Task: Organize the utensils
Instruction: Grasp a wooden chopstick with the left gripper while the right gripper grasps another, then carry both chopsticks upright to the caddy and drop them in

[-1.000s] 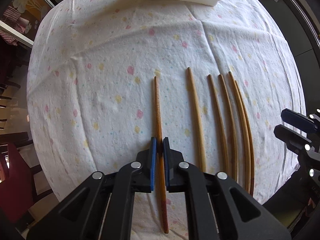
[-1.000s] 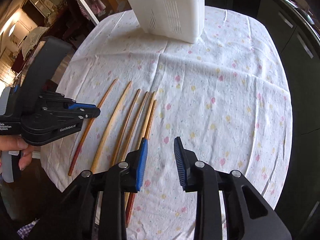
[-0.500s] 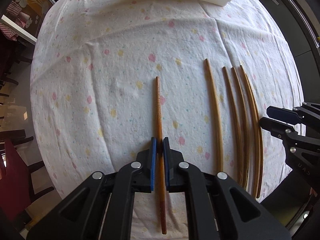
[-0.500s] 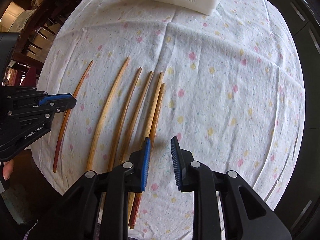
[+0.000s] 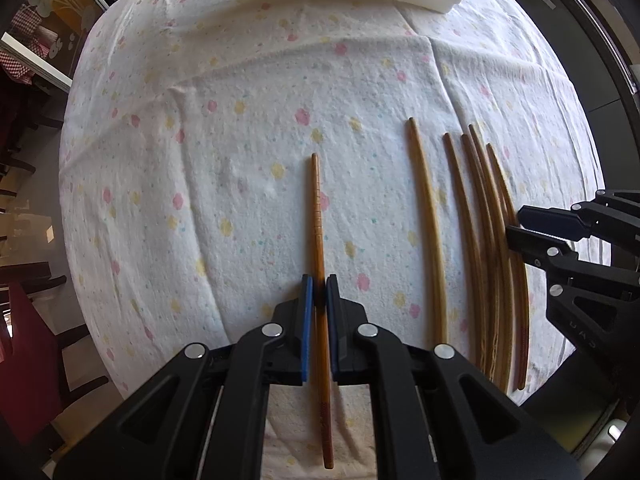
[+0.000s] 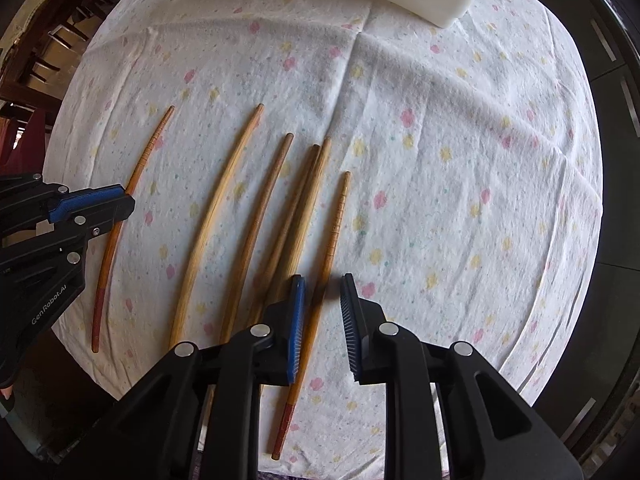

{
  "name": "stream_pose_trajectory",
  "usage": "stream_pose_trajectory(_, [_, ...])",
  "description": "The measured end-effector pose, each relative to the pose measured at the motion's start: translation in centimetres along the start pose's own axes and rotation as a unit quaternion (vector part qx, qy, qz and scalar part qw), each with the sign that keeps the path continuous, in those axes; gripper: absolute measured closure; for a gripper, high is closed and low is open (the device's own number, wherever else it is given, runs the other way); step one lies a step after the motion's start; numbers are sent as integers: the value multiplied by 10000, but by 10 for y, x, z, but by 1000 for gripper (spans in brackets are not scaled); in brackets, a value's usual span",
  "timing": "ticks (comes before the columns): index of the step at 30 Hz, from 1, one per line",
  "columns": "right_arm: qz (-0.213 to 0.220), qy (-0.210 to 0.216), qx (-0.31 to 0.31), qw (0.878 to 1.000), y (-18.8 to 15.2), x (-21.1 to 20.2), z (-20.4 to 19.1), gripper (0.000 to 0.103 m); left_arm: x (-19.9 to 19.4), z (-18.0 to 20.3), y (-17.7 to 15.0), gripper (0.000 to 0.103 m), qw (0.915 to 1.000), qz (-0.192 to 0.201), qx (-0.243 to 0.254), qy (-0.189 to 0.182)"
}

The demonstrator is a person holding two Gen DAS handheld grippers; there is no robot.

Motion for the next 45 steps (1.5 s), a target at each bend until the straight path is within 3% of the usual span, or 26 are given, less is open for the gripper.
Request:
stream_pose_trajectory(5, [253, -21, -35, 9997, -9, 0, 4, 96, -1, -1, 0, 96, 9999, 73, -22, -73])
stream_pose_trajectory(11, [973, 693, 50, 9928, -35, -17, 21, 96, -14, 1, -4, 96, 9987, 458, 49, -211])
stream_pose_trajectory(16, [2236, 1283, 175, 9660, -64, -61, 30, 96, -51, 9, -9, 96, 9922, 1194, 197, -291])
stream_pose_trajectory(21, [3267, 1436, 271, 9338, -88, -104, 39, 96, -92, 19, -15, 96, 9832, 1781, 352, -192])
stream_pose_trajectory(23, [3391, 1454, 266, 9291, -95, -115, 38, 96, -93, 21, -12, 96, 9873, 1534, 382, -131])
stream_pose_trajectory(25, [3413, 1449, 236, 9284, -100, -121, 45, 96, -78, 19, -10, 96, 9946, 969, 278, -244])
stream_pose_trajectory(26, [3430, 1418, 223, 9283, -109, -126, 49, 96, -69, 18, -10, 96, 9967, 768, 234, -123])
stream_pose_trajectory(28, [3415, 1430, 201, 9287, -109, -128, 49, 96, -46, 11, -11, 96, 9991, 404, 131, 37])
stream_pose_trajectory(30, [3413, 1465, 197, 9283, -112, -128, 51, 96, -29, 4, -11, 92, 10000, 53, -33, -31])
stream_pose_trajectory(33, [3431, 1465, 202, 9276, -115, -130, 53, 96, -19, 0, -14, 78, 9999, -93, -48, 31])
stream_pose_trajectory(35, [3432, 1448, 205, 9278, -115, -131, 56, 96, -14, -1, -15, 77, 9998, -186, -57, 10])
stream_pose_trajectory(39, [3425, 1454, 249, 9279, -116, -132, 61, 96, -8, 0, -12, 77, 9996, -220, 25, 195])
stream_pose_trajectory(41, [3410, 1501, 252, 9277, -118, -132, 62, 96, -2, 0, -8, 86, 9993, -280, 30, 264])
stream_pose_trajectory(45, [3414, 1510, 257, 9273, -121, -133, 65, 96, 6, 6, 1, 89, 9989, -357, 42, 313])
Point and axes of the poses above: each gripper's, at about its wrist camera, not at the fingertips, and x roughly the way its jaws point, z to its right, y to its top, the point moved 3 cm from there along x, roughly the way its jaws point, and after that the axes turned 9 degrees about -z, right-handed, at the moved point
